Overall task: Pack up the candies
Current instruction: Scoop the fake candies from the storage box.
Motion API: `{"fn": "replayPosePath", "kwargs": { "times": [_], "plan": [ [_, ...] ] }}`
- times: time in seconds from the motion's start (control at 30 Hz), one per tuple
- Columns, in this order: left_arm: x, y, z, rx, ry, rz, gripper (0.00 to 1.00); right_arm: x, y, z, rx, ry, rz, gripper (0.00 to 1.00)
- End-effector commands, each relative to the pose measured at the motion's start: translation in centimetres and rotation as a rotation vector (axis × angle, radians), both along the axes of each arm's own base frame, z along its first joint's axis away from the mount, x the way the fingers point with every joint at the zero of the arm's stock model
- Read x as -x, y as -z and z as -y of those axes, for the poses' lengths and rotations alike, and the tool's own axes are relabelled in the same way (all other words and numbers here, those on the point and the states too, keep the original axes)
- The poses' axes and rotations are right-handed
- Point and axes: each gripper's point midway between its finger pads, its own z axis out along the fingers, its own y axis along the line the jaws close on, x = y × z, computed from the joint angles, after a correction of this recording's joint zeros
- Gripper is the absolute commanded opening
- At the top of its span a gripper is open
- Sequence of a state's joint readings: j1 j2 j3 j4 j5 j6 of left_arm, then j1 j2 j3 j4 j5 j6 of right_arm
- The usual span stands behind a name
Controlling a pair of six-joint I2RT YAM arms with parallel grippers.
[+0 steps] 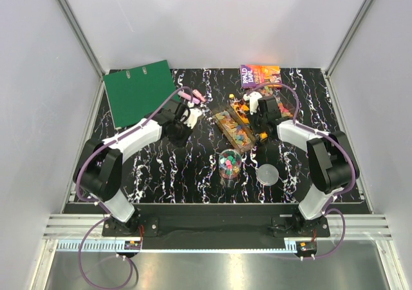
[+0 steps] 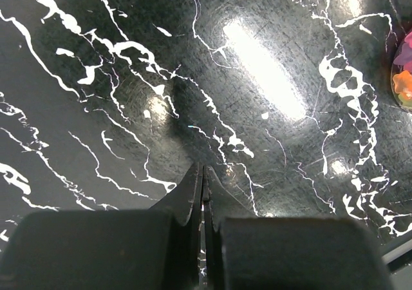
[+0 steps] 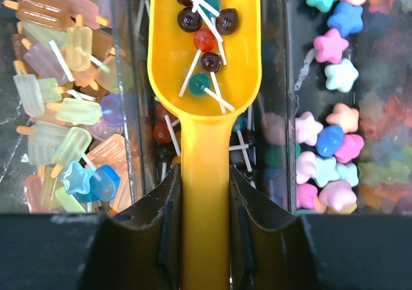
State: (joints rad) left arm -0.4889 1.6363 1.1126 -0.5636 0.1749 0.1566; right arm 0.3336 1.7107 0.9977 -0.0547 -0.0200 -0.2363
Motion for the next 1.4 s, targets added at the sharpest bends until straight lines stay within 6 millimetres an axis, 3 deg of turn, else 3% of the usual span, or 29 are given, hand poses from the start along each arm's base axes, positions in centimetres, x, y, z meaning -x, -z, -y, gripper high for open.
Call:
{"fn": "replayPosePath", "kwargs": {
  "times": [0.0,0.2,0.4,0.43,0.5,0.53,0.6,1.0,1.2,1.23,1.3,1.33,1.37],
  "plan": [
    [-1.8,-2.5,0.2,0.005,0.003,0.079,0.00,-2.6,-2.3,-1.4,-0.036,-0.057,0.093,0.00],
    [-2.0,-2.5,0.3,0.008,0.003,0.081,0.00,-3.9,-0.9,-1.6,-0.007,-0.060,0.011,0.00],
    [-2.1,-2.1,0.6,0.017,-0.002,0.069,0.00,-5.6,-1.2,-1.1,0.013,-0.044,0.032,0.00],
    [-2.2,-2.2,0.7,0.021,-0.003,0.075,0.00,-5.4,-0.9,-1.0,0.013,-0.046,0.033,0.00],
    [-2.2,-2.1,0.6,0.016,-0.003,0.077,0.00,-5.7,-2.4,-1.0,-0.008,-0.040,0.097,0.00],
    [-2.1,-2.1,0.5,0.015,-0.002,0.078,0.00,-4.9,-2.0,-1.0,-0.014,-0.041,0.092,0.00],
    [-1.9,-2.1,0.4,0.013,-0.001,0.077,0.00,-5.0,-3.6,-1.1,-0.045,-0.034,0.150,0.00],
    [-1.9,-2.6,-0.2,-0.017,0.019,0.107,0.00,-3.3,-5.4,-1.2,-0.135,0.013,0.181,0.00],
    [-2.2,-3.0,-0.4,-0.034,0.024,0.131,0.00,-2.7,-8.6,-0.6,-0.143,0.029,0.234,0.00],
    [-2.2,-3.0,-0.4,-0.034,0.026,0.133,0.00,-2.6,-10.3,-0.6,-0.156,0.025,0.260,0.00],
    [-2.3,-3.5,-0.3,-0.030,0.028,0.145,0.00,-1.4,-11.9,-0.5,-0.165,0.016,0.245,0.00],
    [-2.4,-3.7,-0.3,-0.030,0.029,0.150,0.00,-0.6,-15.3,-0.5,-0.191,-0.001,0.307,0.00],
    [-2.6,-4.2,-0.2,-0.024,0.027,0.164,0.00,0.5,-16.2,-0.5,-0.182,-0.035,0.308,0.00]
  ]
}}
